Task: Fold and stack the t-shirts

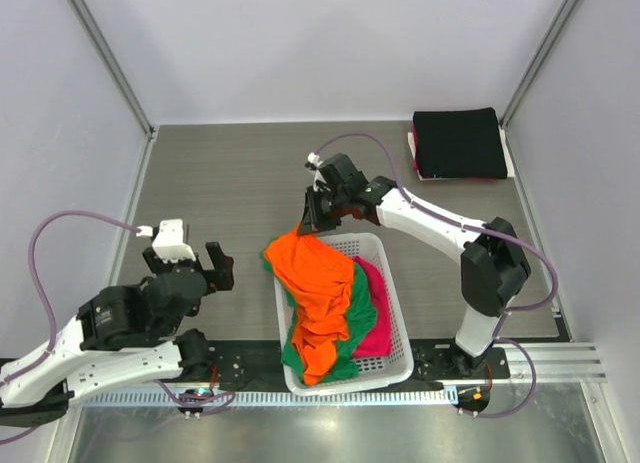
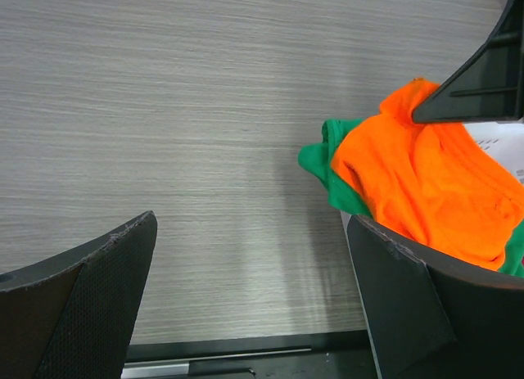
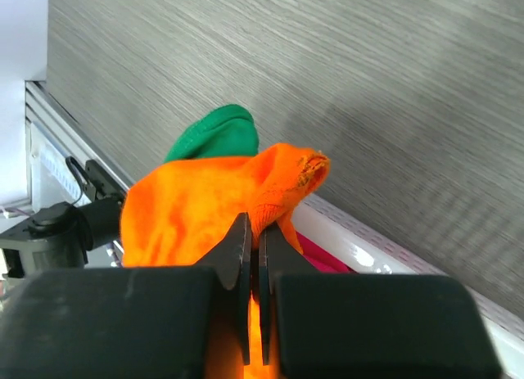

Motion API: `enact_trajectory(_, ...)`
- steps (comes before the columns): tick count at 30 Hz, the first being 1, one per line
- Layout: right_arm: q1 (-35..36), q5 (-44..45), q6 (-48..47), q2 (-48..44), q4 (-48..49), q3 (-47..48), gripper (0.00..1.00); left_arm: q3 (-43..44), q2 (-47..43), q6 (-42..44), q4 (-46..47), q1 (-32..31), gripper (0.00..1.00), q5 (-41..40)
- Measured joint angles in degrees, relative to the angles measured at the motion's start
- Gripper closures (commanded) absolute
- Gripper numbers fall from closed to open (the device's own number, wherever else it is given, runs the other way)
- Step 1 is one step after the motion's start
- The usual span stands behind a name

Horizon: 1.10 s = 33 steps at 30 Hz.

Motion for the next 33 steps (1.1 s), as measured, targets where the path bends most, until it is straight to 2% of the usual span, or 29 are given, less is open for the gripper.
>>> enact_trajectory(3, 0.0, 0.5, -0.5, 0.0, -3.7, 4.0, 0.99, -0.1, -0.2, 0.0, 0.0, 0.0, 0.0, -0.1)
enact_trajectory(5, 0.0, 1.8, -1.1, 0.6, -9.4, 11.9, 0.99, -0.1, -0.2, 0.0, 0.0, 0.0, 0.0, -0.2)
enact_trajectory(7, 0.0, 3.7, -2.8, 1.3, -14.4, 23.0, 0.99, -0.2, -0.2, 0.0, 0.0, 0.0, 0.0, -0.4)
enact_trajectory(11, 0.1, 10.1, -7.2, 4.0, -24.3, 58.2, 0.99, -0.4, -0.2, 0.0, 0.0, 0.0, 0.0, -0.5)
enact_trajectory(13, 0.1, 14.6, -9.7, 0.1, -22.5, 66.9, 0.99, -0.4, -0.1, 0.0, 0.0, 0.0, 0.0, -0.5)
enact_trajectory(15, 0.0, 19.0, -12.2, -10.6, -17.9, 62.0, 0.99, -0.4, 0.0, -0.1, 0.0, 0.0, 0.0, -0.5)
enact_trajectory(19, -0.1, 29.5, -17.0, -36.4, -10.9, 44.7, 0.99, -0.7, 1.0, 0.0, 0.6, 0.0, 0.0, -0.4)
enact_trajectory(22, -0.1, 36.2, -18.8, -48.9, -7.3, 39.1, 0.99, -1.1, 4.6, 0.3, 3.3, 0.0, 0.0, 0.7)
enact_trajectory(24, -0.1, 40.2, -19.1, -52.9, -7.1, 36.5, 0.99, -1.1, 8.6, 0.4, 5.6, 0.0, 0.0, 1.3)
enact_trajectory(28, -0.1, 49.3, -18.7, -53.4, -12.3, 30.5, 0.99, -0.8, 19.5, 1.0, 10.7, 1.9, 0.0, 4.3)
enact_trajectory(33, -0.1, 55.6, -16.9, -51.1, -22.1, 19.2, 0.99, -0.2, 34.8, 2.4, 18.8, 12.5, 0.0, 16.4)
